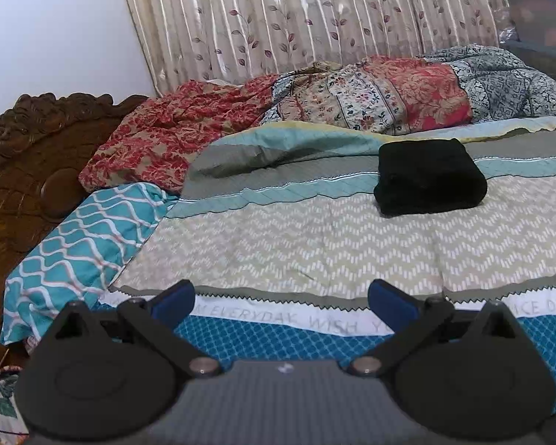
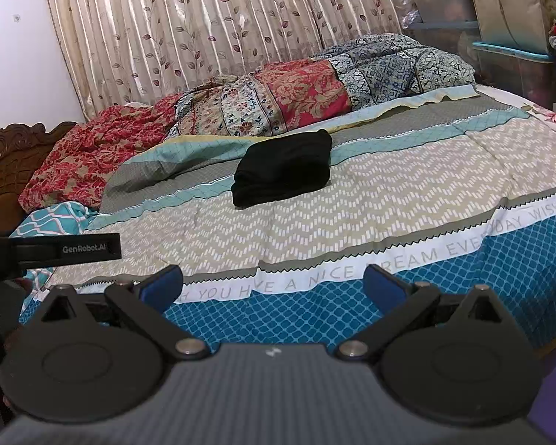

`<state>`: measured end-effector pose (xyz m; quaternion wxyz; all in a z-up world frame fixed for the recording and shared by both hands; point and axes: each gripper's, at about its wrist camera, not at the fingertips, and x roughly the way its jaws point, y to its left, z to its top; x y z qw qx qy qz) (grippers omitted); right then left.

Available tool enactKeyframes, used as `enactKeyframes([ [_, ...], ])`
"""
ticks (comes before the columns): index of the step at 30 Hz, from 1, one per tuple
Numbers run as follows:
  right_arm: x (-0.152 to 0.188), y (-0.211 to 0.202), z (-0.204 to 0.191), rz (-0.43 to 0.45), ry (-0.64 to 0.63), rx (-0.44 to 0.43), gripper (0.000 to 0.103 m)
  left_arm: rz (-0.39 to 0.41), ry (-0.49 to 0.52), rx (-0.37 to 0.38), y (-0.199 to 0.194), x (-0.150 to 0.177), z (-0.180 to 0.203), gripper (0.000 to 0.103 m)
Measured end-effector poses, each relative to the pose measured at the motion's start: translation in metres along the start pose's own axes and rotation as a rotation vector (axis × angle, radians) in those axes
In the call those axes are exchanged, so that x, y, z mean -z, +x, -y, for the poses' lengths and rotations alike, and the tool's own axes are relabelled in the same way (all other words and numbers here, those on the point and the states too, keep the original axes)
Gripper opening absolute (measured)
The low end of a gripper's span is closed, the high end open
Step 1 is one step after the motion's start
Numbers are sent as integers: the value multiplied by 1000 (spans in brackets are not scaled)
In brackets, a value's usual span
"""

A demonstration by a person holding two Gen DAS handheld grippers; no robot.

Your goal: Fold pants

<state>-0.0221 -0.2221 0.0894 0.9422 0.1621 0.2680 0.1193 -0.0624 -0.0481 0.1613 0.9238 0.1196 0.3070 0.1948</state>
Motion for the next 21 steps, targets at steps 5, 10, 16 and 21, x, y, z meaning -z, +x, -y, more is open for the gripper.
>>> enactKeyframes([
  [5,0,-2,-3,10,-12,-3,103,-9,5,6,1,3,-1,103],
  [10,-1,-4,-6,21,-23,-6,103,-12,5,12,2,5,-2,103],
  [16,-1,-4,-5,21,-13,-5,103,-31,4,38,4,6,-3,103],
  [21,-1,-4,-5,22,-11,-4,103,-58,-1,82,7,8,-2,103],
])
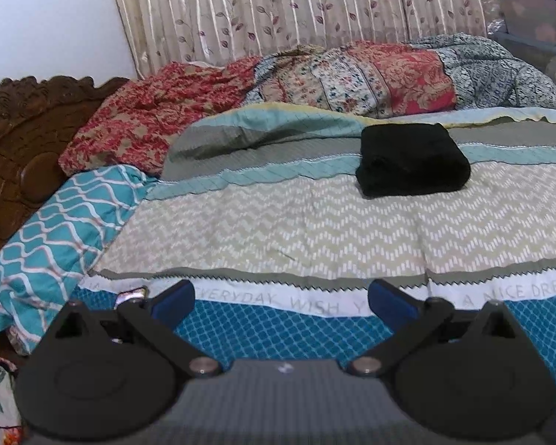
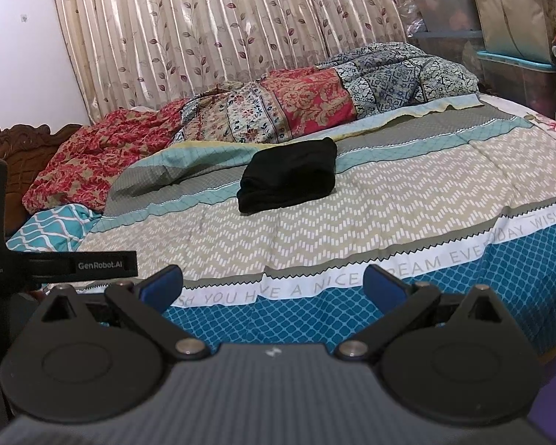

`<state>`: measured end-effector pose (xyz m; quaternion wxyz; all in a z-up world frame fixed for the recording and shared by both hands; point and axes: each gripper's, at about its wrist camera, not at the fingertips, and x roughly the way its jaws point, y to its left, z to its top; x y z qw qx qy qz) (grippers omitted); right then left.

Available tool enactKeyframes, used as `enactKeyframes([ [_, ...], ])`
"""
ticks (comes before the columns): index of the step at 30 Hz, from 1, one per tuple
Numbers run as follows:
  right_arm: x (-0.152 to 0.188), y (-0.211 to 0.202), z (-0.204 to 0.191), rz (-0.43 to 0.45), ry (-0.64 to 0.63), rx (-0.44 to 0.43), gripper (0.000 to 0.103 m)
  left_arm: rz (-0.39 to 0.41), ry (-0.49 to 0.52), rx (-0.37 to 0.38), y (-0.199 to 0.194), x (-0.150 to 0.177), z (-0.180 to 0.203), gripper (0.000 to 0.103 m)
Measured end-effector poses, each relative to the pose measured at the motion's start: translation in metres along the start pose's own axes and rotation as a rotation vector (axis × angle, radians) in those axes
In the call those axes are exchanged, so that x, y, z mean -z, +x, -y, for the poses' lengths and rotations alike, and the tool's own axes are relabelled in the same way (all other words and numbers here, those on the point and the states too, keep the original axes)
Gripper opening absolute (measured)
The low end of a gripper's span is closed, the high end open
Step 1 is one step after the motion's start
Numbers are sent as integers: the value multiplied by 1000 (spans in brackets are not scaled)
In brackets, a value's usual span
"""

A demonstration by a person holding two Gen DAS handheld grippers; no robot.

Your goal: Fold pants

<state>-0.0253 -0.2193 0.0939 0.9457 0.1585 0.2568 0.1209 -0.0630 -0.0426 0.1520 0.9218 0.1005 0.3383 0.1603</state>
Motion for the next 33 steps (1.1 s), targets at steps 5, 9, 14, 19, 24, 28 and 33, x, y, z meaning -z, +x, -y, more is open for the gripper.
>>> enactKeyframes([
  [5,-1,-1,0,3,11,4,103,-20,-5,25,0,2,1,103],
  [9,-1,0,-1,0,14,3,103,-61,-23,63,3,3,1,103],
  [14,-1,0,-1,-3,17,3,103,-120,-50,112,9,8,0,103],
  [19,2,1,0,-11,25,4,103,-140,-63,138,11,12,-2,103],
  [24,3,2,0,-17,27,5,103,-130,-54,126,9,13,-1,103],
  [28,2,3,1,-22,28,4,103,-132,-41,124,10,13,1,103],
  [33,3,3,1,-27,28,2,103,-132,-29,110,10,13,3,103],
])
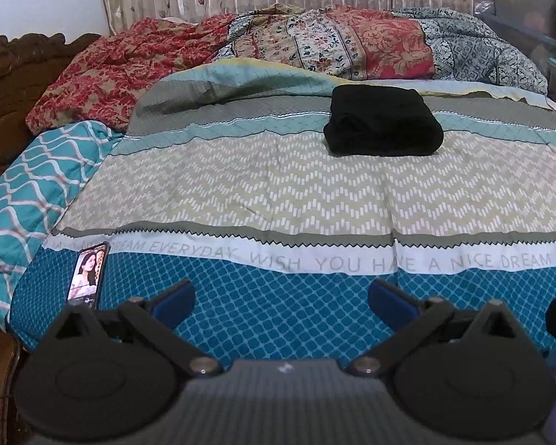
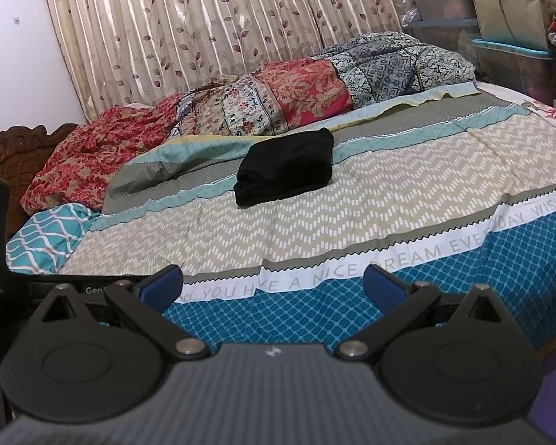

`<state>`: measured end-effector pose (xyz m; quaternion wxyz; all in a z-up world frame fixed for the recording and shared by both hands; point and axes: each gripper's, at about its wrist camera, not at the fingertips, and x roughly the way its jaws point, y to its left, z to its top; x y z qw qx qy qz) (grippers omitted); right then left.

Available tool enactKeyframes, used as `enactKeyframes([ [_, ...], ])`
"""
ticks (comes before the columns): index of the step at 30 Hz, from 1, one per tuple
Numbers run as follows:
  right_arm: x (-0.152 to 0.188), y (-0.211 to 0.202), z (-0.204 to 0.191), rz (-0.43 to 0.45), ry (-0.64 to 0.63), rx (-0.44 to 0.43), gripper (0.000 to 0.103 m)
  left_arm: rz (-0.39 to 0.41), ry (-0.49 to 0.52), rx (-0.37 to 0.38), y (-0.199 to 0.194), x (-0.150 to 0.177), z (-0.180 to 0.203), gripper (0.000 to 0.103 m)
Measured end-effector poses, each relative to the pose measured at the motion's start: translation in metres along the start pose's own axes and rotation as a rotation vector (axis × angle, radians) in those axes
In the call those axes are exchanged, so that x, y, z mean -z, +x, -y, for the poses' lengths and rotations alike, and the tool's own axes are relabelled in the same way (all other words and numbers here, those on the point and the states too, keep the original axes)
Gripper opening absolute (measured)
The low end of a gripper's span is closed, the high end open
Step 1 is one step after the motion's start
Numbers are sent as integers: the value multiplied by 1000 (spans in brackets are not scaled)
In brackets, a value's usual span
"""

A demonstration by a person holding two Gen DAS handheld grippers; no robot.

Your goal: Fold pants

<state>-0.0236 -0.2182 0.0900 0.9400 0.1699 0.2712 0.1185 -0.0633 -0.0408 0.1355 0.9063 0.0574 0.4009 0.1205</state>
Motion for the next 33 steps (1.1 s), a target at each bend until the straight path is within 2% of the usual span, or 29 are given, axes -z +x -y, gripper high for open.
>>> enactKeyframes([
  [9,-1,0,0,0,0,-1,103,27,22,-37,-3,-3,4,103],
  [33,0,0,1,-1,6,1,103,47,37,-76,-4,-1,5,103],
])
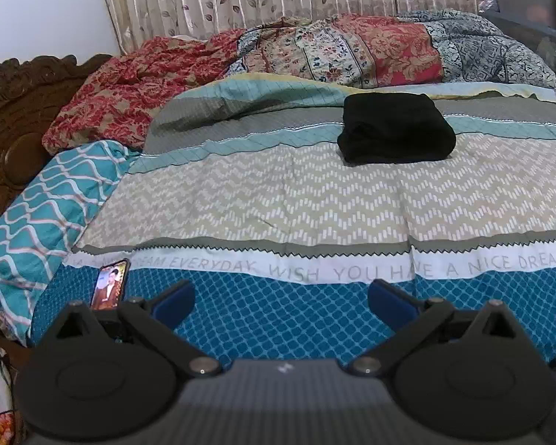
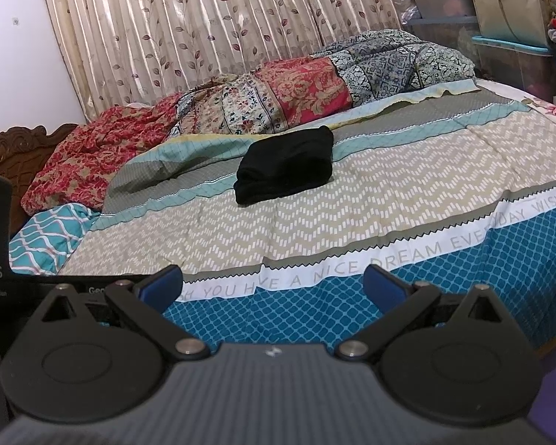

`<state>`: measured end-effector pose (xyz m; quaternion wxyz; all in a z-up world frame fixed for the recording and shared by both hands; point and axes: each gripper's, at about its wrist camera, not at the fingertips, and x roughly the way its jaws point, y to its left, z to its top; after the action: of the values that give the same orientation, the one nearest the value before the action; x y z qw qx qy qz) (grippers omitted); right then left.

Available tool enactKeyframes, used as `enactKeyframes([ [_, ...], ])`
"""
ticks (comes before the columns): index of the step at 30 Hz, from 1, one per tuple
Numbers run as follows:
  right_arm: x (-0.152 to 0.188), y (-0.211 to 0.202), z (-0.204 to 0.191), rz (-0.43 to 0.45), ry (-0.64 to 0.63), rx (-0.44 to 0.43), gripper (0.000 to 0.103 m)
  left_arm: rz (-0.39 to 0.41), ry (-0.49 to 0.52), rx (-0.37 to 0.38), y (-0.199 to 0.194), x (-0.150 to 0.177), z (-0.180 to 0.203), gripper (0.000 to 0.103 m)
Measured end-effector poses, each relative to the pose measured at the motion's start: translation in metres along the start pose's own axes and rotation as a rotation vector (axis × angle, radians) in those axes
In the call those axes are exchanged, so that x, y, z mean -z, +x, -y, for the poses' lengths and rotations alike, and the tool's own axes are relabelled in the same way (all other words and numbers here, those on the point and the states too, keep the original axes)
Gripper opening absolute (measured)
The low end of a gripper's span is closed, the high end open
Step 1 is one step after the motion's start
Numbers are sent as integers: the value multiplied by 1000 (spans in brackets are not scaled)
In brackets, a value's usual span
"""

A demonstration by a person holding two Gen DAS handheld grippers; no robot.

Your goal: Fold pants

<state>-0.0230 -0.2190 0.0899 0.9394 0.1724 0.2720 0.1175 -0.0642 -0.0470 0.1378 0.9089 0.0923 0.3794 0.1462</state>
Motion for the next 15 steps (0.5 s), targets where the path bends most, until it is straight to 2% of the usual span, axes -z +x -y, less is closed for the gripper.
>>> enactKeyframes([
  [15,2,1,0,-1,9,4,103,-4,6,-4,2,1,0,103],
])
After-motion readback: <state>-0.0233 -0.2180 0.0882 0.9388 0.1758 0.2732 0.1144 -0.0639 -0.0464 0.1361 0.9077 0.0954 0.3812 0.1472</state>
